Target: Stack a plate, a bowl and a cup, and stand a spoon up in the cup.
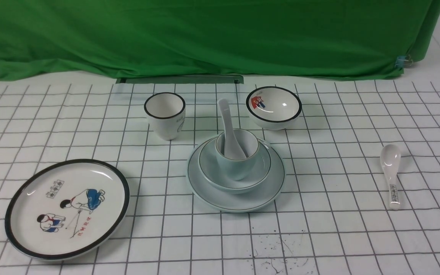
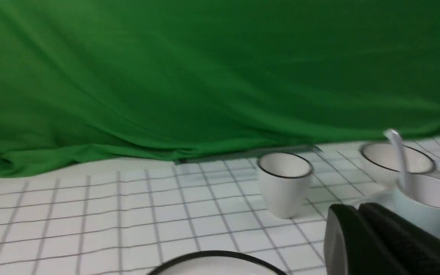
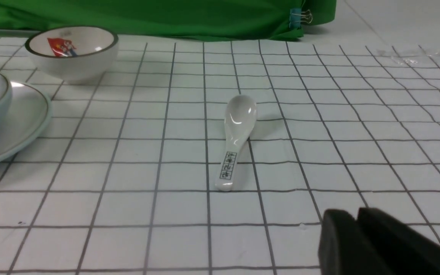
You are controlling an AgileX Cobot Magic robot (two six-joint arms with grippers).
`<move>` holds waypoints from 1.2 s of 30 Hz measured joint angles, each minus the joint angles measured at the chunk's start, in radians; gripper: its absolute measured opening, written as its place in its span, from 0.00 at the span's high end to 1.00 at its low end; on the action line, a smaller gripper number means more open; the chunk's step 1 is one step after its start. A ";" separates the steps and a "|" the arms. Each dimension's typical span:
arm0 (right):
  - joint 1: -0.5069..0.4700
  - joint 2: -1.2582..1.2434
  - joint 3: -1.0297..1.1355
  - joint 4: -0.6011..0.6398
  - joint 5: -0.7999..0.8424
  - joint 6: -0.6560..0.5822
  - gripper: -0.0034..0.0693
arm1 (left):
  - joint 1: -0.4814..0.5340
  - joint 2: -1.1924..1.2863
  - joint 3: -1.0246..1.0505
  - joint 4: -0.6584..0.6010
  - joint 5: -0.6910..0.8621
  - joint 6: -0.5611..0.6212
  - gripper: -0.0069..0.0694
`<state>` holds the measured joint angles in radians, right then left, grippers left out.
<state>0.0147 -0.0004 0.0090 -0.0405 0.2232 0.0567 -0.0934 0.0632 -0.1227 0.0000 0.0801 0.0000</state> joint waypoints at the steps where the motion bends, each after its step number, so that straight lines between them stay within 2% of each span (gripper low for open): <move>1: 0.000 0.000 0.000 0.000 0.002 0.000 0.82 | 0.031 -0.015 0.033 -0.011 -0.026 0.000 0.95; 3: 0.000 0.000 0.000 0.000 0.002 0.000 0.81 | 0.099 -0.052 0.104 -0.039 -0.046 0.010 0.95; 8: -0.003 0.000 0.000 0.000 0.003 0.000 0.79 | 0.161 -0.061 0.128 -0.099 0.044 0.045 0.95; 13: -0.006 0.000 0.000 0.000 0.003 0.000 0.78 | 0.164 -0.061 0.129 -0.106 0.148 0.093 0.95; 36: -0.006 0.000 0.000 0.001 0.003 0.000 0.71 | 0.166 -0.061 0.129 -0.121 0.147 0.110 0.95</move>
<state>0.0089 -0.0004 0.0090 -0.0397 0.2263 0.0567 0.0730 0.0022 0.0066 -0.1208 0.2272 0.1100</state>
